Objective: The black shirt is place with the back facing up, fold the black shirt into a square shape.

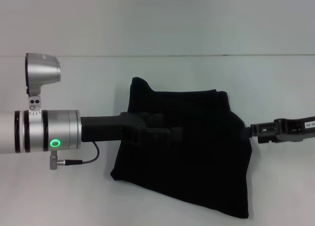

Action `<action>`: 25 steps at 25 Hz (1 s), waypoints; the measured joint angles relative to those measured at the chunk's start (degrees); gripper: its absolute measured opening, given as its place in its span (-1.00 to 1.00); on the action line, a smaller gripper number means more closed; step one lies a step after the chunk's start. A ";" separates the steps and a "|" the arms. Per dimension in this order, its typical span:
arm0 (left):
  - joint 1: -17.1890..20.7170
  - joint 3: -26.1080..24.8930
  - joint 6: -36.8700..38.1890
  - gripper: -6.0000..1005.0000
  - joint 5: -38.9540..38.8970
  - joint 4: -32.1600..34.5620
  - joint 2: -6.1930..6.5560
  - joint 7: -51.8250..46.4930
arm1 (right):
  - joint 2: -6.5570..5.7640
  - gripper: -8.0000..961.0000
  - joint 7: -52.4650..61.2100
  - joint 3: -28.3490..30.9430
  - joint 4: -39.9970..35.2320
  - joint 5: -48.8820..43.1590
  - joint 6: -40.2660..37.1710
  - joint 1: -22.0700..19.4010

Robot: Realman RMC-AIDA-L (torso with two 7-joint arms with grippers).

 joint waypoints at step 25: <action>3.69 -0.87 4.72 0.89 4.43 6.93 1.15 0.60 | 0.71 0.92 -2.20 -2.68 -0.01 -5.76 -8.22 -0.90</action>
